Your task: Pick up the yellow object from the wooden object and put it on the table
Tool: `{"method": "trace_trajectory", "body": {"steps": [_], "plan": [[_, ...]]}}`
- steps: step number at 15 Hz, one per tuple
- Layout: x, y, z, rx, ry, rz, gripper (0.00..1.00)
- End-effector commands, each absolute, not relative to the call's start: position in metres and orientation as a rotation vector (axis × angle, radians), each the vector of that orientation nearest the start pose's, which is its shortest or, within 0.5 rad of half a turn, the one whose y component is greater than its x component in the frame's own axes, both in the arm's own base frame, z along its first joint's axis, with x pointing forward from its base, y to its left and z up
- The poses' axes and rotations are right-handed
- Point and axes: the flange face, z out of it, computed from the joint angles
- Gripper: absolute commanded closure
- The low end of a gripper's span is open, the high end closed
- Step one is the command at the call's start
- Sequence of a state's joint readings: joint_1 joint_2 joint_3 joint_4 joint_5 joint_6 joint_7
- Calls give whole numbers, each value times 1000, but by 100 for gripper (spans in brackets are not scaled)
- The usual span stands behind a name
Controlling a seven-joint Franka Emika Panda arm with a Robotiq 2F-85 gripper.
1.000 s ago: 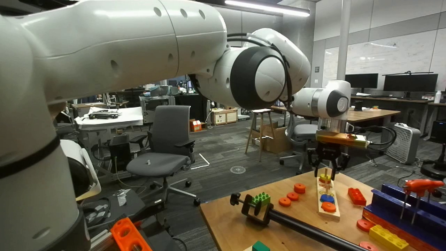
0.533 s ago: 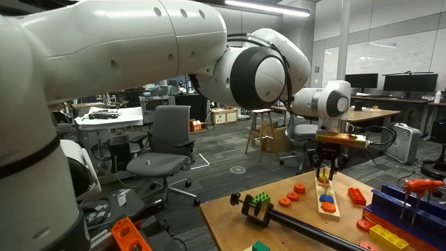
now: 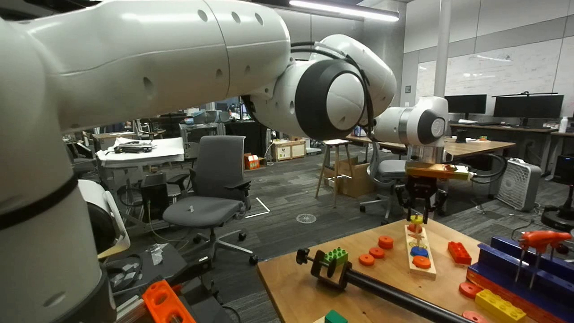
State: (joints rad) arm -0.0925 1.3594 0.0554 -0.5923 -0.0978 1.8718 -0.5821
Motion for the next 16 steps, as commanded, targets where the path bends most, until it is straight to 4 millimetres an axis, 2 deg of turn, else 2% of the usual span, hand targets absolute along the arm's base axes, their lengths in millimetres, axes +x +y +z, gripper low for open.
{"method": "trace_trajectory", "body": {"steps": [1,9,13,16], "plan": [[799,-50,164,-3087,-836,87,76],[807,-36,212,-3187,-761,32,76],[806,-53,244,-3288,-598,46,76],[802,-79,276,-3378,-381,57,76]]}}
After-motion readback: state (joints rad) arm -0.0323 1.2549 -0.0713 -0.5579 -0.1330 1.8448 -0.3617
